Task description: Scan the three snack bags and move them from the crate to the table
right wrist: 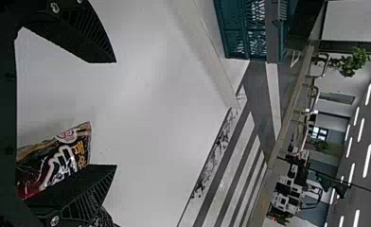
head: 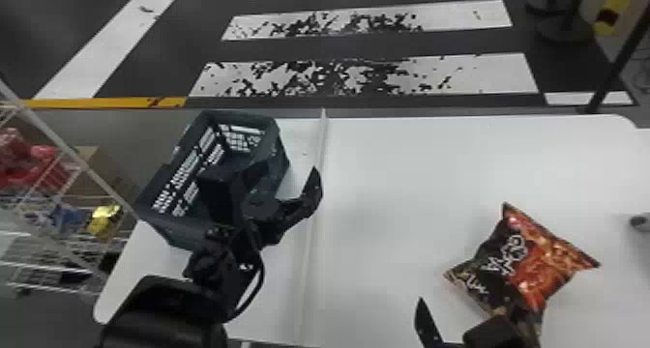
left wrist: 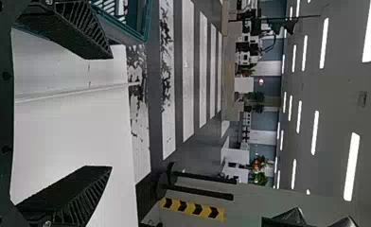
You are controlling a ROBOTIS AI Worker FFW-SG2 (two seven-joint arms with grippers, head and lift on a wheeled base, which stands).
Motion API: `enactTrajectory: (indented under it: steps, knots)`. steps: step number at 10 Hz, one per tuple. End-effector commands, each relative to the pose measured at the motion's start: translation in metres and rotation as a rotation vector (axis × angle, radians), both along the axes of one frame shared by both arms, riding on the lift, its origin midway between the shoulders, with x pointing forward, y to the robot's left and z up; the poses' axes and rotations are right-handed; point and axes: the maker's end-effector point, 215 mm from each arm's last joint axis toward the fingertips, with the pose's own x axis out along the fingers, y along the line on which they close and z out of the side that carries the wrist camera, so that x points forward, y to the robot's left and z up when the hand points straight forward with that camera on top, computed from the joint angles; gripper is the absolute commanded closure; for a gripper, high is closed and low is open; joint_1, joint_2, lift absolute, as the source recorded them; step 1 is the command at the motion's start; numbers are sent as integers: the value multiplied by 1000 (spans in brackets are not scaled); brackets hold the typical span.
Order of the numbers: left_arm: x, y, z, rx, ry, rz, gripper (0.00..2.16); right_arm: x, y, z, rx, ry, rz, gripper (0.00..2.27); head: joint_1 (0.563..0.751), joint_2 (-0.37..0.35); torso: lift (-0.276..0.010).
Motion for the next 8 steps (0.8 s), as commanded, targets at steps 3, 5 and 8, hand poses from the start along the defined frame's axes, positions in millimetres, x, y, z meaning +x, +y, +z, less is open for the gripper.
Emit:
enactTrajectory:
  steps: [3,5,8]
  knots:
    - [-12,-14,1,-6,10,-42,36,19,-5,-51,-354,-20,28,90,695,193,-62]
    - [-17,-20,7,-9,10,-53,33,30,-28,-73,-513,-3,-6,90,695,163,-62]
    - [-24,-29,5,5,28,-85,33,36,-68,-76,-742,10,-85,147,695,102,-62]
